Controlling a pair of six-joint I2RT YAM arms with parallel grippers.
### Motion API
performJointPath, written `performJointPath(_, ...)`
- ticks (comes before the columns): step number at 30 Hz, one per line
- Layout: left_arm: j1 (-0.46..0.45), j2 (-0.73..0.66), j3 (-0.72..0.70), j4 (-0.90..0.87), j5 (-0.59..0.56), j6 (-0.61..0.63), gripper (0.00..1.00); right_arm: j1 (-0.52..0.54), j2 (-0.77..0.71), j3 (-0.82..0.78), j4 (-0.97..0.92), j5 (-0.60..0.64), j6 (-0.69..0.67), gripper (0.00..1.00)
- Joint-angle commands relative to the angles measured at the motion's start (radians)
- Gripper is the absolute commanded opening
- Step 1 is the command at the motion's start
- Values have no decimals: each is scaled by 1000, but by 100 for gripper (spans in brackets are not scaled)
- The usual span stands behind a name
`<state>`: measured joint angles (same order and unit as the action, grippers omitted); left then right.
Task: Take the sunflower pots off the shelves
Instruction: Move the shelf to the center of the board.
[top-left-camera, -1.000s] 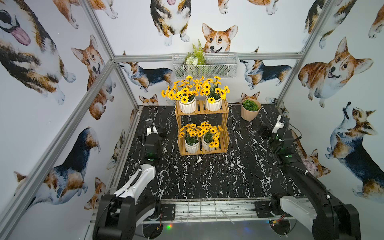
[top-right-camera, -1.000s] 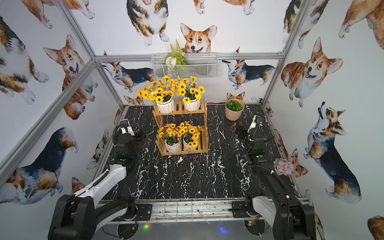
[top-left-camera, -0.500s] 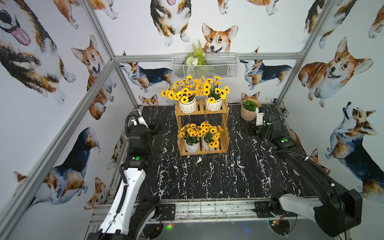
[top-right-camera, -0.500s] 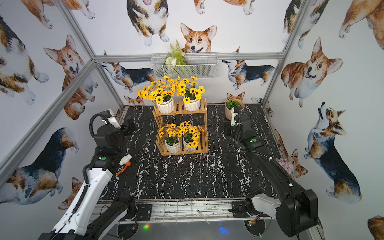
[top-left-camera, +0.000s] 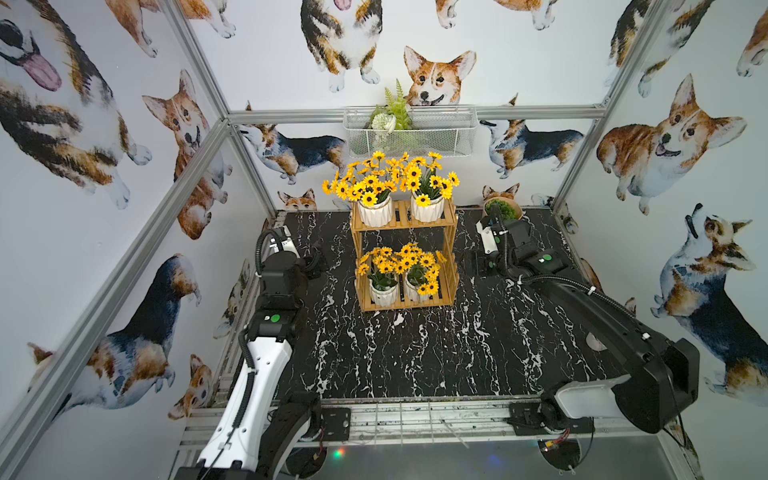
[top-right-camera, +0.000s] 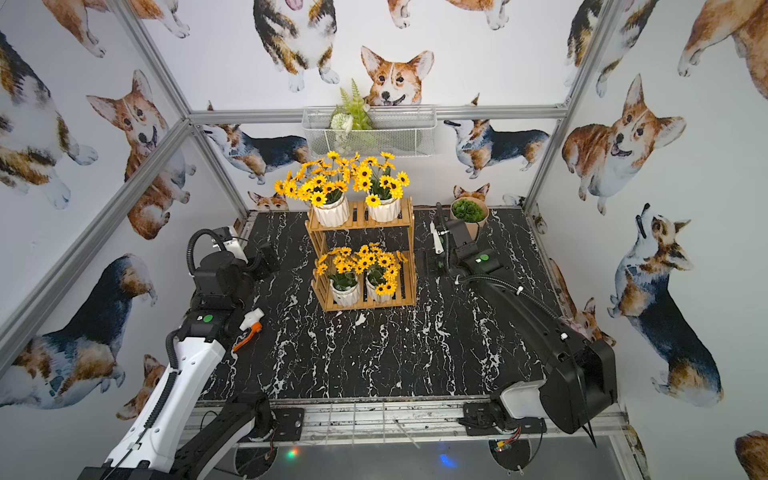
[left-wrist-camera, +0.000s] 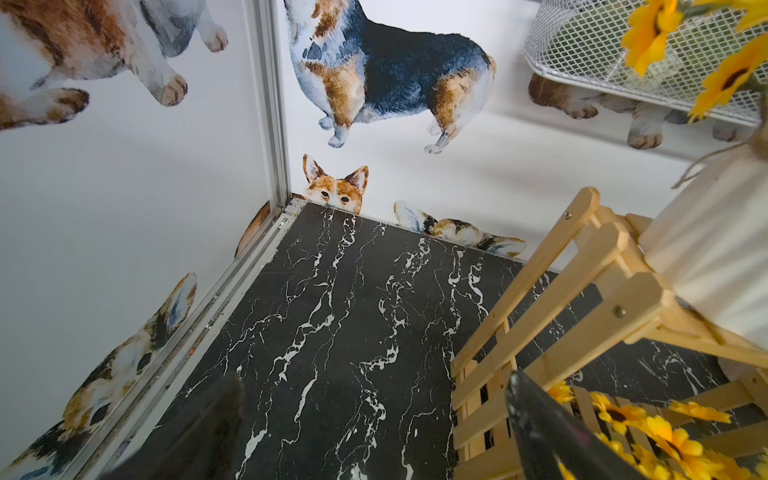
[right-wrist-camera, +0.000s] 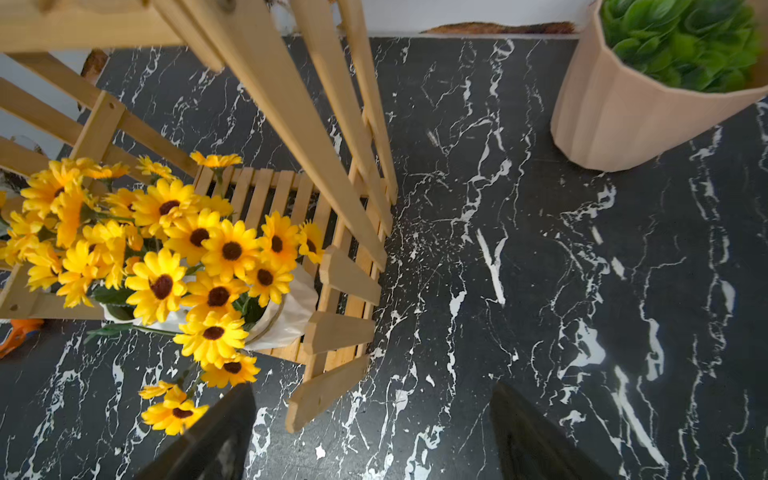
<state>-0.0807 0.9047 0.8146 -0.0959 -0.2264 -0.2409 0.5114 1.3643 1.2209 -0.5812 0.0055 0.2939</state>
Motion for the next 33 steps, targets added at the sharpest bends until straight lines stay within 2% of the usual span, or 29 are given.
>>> performJointPath(1, 0, -3, -7, 30, 18, -30, 100, 11, 20, 14, -44, -29, 44, 87)
performJointPath(8, 1, -1, -23, 38, 31, -38, 100, 55, 87, 47, -57, -3, 73, 82)
performJointPath(15, 0, -6, -28, 45, 40, -45, 100, 70, 140, 58, -30, 75, 119, 73)
performJointPath(32, 1, -10, -56, 62, 36, -55, 100, 84, 221, 68, 34, 95, 152, 64)
performJointPath(33, -1, -9, -58, 63, 34, -56, 100, 86, 226, 70, 34, 104, 155, 60)
